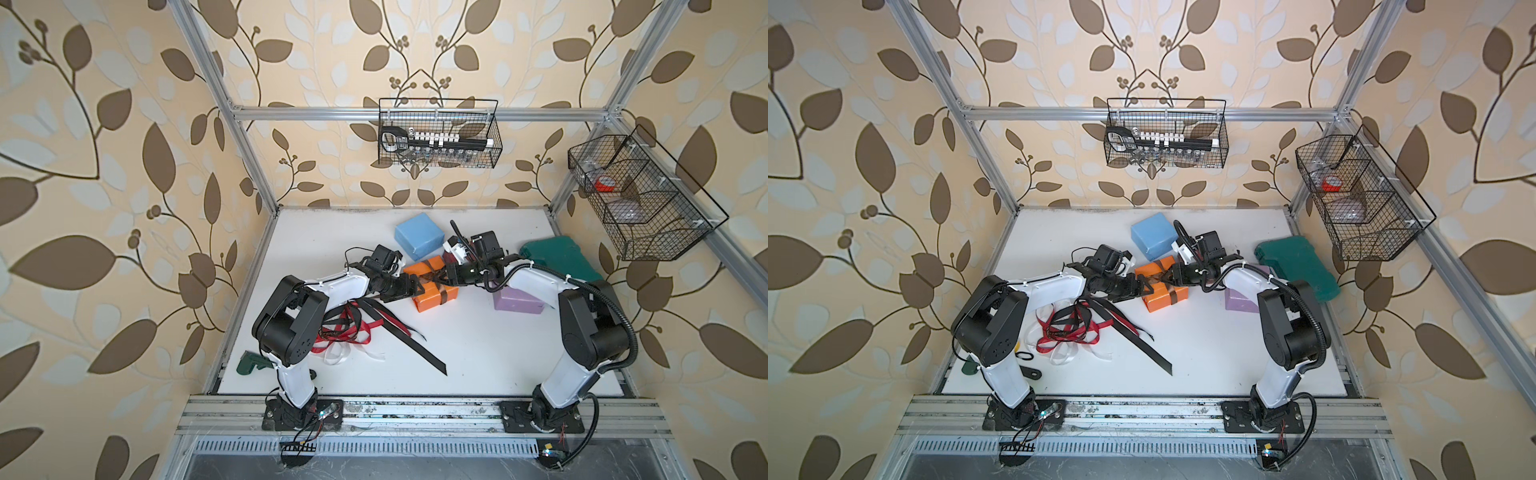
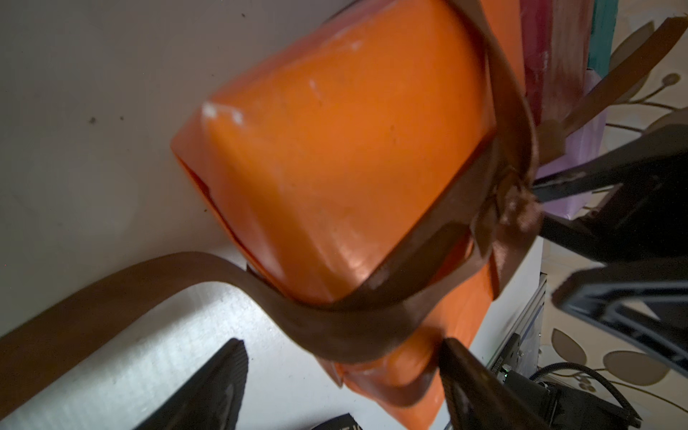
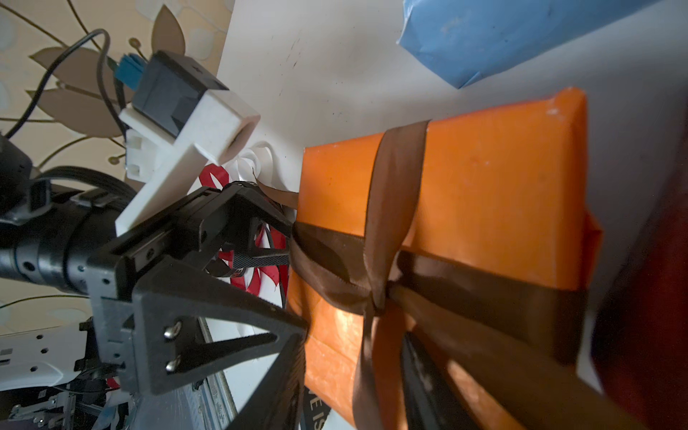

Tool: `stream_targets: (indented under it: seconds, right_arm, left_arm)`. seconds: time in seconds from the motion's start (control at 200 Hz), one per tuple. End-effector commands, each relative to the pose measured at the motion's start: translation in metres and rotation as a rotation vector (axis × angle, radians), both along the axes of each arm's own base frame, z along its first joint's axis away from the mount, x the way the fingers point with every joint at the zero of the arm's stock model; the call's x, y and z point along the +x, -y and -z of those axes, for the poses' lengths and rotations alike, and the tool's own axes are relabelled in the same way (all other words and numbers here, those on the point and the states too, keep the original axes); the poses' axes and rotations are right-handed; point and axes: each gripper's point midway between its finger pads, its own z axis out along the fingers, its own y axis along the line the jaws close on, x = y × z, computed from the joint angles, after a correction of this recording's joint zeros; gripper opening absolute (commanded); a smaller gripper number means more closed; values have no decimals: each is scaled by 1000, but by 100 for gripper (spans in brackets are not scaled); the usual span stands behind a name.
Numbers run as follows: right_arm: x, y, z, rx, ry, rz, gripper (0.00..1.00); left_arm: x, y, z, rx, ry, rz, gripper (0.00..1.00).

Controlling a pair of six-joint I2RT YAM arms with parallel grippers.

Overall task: Untie the ribbon bows on the gift boxes
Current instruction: Untie the ribbon from the gift box.

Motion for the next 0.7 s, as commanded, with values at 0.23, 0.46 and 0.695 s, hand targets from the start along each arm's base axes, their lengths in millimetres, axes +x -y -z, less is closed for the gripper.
stream_targets:
  seconds: [0.23,0.46,0.695]
  right_arm:
    - [-27,-32,-6,267,-134,-150,32]
    - [-36,-37,-78,493,-95,-224,32]
    - [-50,-35,-156,598,22,-277,32]
  left_arm:
    - [1,-8,18,63,-31,3,82]
    - [-3,-10,26,69,-50,2,82]
    - [-3,-9,25,63,-52,0,82]
